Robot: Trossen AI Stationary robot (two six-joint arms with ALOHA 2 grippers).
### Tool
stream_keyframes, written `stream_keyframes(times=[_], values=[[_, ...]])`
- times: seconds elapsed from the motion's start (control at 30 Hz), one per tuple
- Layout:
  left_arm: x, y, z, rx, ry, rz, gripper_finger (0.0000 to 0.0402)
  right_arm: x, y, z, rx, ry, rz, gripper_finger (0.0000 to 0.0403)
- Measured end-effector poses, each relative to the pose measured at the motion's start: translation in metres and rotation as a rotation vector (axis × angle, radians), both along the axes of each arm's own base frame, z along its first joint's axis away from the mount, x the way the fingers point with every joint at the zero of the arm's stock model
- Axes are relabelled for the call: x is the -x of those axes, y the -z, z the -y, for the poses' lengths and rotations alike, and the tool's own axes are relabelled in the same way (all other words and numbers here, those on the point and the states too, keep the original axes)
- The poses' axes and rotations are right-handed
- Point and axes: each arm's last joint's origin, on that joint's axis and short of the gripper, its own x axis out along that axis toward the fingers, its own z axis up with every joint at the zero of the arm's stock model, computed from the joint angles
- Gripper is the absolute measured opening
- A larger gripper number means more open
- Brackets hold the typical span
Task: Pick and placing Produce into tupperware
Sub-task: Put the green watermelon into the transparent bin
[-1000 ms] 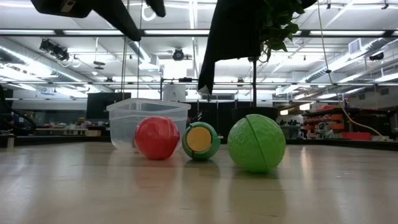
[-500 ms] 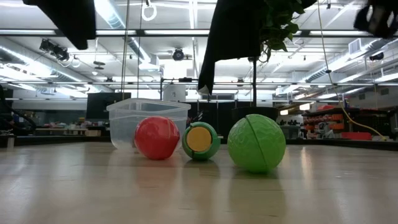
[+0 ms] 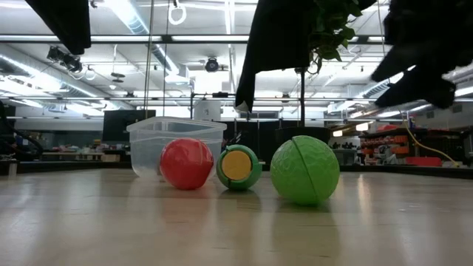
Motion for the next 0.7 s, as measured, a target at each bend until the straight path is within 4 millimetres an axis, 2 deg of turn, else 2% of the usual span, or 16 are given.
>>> stream_keyframes(times=[0.2,0.27,0.43,0.57,0.7], values=[[0.0,0.0,0.0,0.0,-0.001,0.0,0.0173,-0.014,0.008,0.032,0.001,0.143,-0.039,0.0371],[0.0,0.0,0.0,0.0,-0.001,0.0,0.0174,-0.018,0.011,0.041,-0.012,0.155,-0.071,0.0392],[0.0,0.0,0.0,0.004,-0.016,0.005,0.0172,-0.029,0.021,0.055,-0.098,0.114,-0.152,0.0375],[0.0,0.0,0.0,0.007,-0.024,0.008,0.0173,-0.04,0.022,0.057,-0.11,0.077,-0.092,0.0372],[0.0,0.0,0.0,0.007,-0.024,0.008,0.0171,-0.047,0.022,0.058,-0.095,0.073,-0.044,0.0385]])
